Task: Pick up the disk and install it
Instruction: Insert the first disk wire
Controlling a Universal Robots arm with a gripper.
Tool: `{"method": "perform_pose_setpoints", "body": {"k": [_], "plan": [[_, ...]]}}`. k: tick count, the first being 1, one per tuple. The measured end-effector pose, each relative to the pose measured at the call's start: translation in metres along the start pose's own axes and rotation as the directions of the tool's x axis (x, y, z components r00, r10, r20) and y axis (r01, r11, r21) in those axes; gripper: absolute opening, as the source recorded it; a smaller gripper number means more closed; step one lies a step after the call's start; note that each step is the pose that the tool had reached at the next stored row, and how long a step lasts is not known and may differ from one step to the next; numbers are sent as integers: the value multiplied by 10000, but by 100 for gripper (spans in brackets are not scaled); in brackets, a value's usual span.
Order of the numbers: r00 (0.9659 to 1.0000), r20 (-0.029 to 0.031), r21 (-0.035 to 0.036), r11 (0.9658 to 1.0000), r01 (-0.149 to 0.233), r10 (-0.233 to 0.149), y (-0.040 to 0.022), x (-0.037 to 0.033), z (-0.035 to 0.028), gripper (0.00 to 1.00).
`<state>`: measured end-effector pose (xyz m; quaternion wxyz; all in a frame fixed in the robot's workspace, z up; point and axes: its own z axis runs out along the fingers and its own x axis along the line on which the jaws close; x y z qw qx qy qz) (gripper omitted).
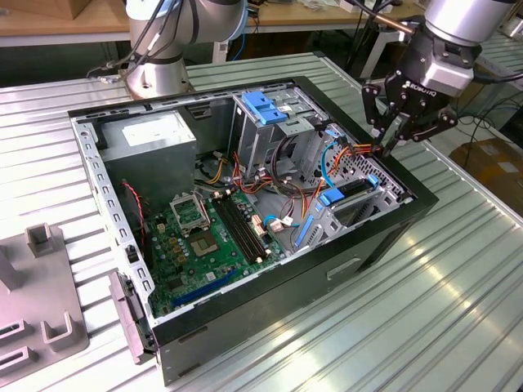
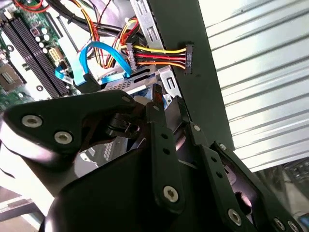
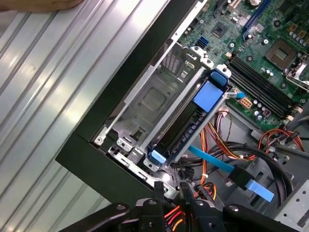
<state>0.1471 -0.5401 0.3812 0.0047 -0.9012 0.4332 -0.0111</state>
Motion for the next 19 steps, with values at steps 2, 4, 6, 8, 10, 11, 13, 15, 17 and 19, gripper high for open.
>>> {"method": "perform_pose_setpoints", "body": {"k": [2,4,6,8,10,11,13,15,17,19], "plan": [[9989,-5,17,9989,458,-458,0,0,6,27],[9972,-8,29,9972,745,-745,0,1,9,27],[9969,-21,51,9969,788,-788,-15,7,11,27],[9969,-23,50,9969,789,-789,-41,18,11,27],[9969,-23,50,9969,789,-789,-62,32,12,27],[9969,-23,50,9969,790,-789,-72,40,13,27],[9968,-23,50,9968,797,-796,-100,60,13,27],[9968,-24,50,9968,801,-801,-110,66,13,27],[9967,-24,49,9967,811,-810,-123,74,15,27],[9966,-27,47,9966,823,-823,-130,75,16,27]]}}
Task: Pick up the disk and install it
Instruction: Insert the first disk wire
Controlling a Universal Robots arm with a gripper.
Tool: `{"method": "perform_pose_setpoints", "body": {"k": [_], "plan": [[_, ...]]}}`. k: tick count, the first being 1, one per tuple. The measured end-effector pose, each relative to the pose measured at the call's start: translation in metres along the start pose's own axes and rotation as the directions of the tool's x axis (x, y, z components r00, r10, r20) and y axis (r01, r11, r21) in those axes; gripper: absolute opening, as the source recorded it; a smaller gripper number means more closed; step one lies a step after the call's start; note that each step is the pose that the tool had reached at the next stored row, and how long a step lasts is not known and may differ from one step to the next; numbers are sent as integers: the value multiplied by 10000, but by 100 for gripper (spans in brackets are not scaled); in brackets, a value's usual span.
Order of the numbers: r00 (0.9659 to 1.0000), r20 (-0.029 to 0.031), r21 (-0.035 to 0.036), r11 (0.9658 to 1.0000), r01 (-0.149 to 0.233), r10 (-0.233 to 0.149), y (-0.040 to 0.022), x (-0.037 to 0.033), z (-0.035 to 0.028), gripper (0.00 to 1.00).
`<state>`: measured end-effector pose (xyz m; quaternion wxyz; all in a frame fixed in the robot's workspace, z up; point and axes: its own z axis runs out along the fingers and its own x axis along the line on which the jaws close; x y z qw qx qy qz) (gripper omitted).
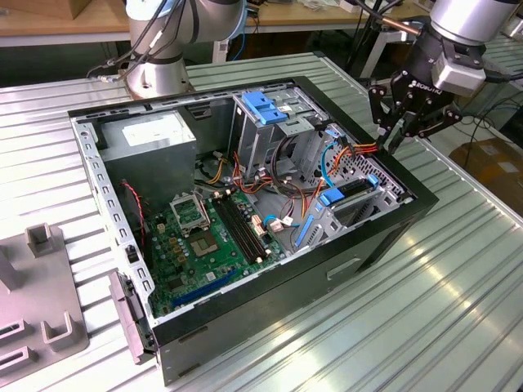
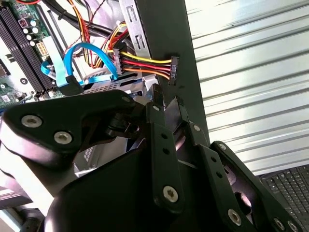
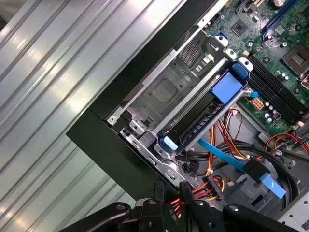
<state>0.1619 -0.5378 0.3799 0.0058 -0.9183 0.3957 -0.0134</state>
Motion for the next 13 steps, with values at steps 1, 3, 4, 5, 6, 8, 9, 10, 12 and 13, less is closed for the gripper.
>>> {"method": "perform_pose_setpoints", "body": {"k": [1,3,4,5,6,8,9,10,12,13], "plan": [[10000,-6,-1,10000,23,-23,-3,0,0,27],[10000,-25,-2,10000,65,-65,-8,-2,0,27],[9999,-37,-3,10000,95,-95,-10,-3,1,27],[9999,-45,-4,9999,135,-135,-12,-3,2,27],[9998,-54,-3,9998,200,-200,-13,-2,3,27],[9992,-79,10,9993,380,-380,-17,-4,4,27],[9989,-118,32,9989,459,-459,-18,-5,4,27],[9982,-180,83,9984,566,-564,-18,-6,7,27],[9966,-280,173,9968,785,-780,-19,-8,8,27],[9956,-314,204,9958,891,-885,-19,-8,9,27]]}}
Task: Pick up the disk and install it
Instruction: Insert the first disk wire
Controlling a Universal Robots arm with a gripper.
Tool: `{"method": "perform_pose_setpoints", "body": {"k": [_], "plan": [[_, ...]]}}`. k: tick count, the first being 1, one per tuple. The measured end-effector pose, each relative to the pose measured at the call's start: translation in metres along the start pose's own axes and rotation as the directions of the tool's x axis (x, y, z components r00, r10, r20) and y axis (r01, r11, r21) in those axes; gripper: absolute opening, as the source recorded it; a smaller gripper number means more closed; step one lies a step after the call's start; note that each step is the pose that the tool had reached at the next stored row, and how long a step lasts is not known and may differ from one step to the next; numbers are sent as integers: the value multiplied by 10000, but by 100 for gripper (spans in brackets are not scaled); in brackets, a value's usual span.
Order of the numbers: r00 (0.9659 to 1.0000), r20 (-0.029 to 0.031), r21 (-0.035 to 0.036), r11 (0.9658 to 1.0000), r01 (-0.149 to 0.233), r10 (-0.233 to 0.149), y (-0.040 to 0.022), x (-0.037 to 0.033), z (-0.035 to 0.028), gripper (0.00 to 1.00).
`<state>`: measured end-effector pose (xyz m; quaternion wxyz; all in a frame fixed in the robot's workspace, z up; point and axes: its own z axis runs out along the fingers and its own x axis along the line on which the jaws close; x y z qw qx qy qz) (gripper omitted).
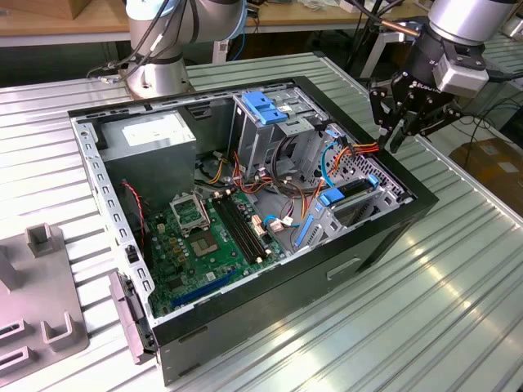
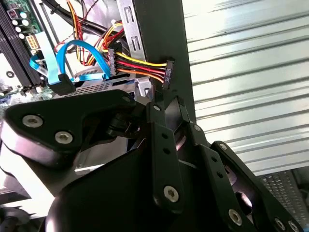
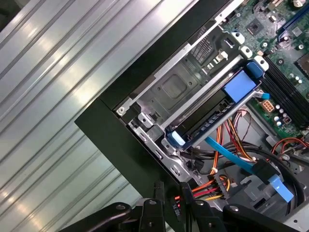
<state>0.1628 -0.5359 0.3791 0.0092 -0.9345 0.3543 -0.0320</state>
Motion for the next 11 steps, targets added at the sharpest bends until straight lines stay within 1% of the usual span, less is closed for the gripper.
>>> {"method": "perform_pose_setpoints", "body": {"k": [1,2,4,7,8,9,10,11], "plan": [[9998,-46,53,9998,199,-198,-3,-2,2,27],[9995,-50,64,9994,328,-327,-7,-5,2,27],[9976,-38,85,9976,690,-690,-17,-16,7,27],[9945,-25,105,9944,1048,-1047,-32,-31,12,27],[9869,-7,139,9868,1614,-1614,-58,-53,19,27],[9798,5,163,9797,2000,-2001,-72,-65,25,27],[9772,2,173,9771,2122,-2122,-82,-66,26,27],[9767,-75,217,9765,2144,-2143,-85,-68,28,27]]}}
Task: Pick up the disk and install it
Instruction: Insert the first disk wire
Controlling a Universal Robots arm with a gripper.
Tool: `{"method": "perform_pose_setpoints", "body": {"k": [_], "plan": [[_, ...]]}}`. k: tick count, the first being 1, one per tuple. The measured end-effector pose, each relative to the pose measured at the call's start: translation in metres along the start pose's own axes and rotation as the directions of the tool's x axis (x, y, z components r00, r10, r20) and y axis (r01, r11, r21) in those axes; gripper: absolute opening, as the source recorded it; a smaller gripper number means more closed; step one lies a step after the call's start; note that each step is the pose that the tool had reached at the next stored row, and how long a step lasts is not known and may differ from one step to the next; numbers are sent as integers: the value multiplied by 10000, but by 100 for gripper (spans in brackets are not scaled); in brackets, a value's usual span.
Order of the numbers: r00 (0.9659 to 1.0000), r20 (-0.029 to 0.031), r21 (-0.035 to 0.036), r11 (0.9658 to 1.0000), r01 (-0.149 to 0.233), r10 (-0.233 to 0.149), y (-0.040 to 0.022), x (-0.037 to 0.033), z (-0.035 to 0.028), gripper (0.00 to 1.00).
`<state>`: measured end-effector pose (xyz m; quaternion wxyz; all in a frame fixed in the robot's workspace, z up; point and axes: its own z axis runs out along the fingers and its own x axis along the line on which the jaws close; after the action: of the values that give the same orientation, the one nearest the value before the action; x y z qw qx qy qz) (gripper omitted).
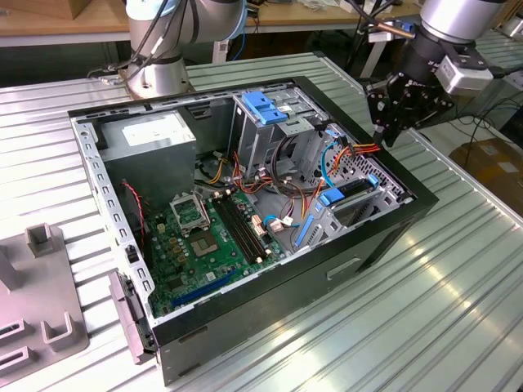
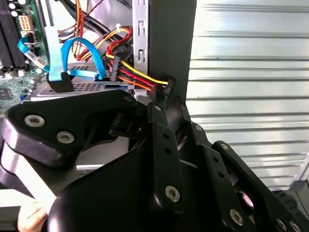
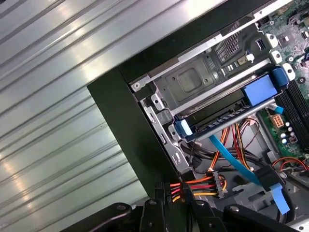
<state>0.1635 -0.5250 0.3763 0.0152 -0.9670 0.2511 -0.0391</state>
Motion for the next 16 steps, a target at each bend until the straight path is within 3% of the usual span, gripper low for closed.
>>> {"method": "perform_pose_setpoints", "body": {"k": [1,3,8,16], "plan": [[9999,-118,64,10000,3,-2,-7,-4,5,27],[9998,-174,100,9999,16,-15,-16,-10,22,27],[9997,-221,132,9999,110,-107,-18,-27,65,27],[9996,-247,139,9998,123,-120,-14,-35,71,27]]}}
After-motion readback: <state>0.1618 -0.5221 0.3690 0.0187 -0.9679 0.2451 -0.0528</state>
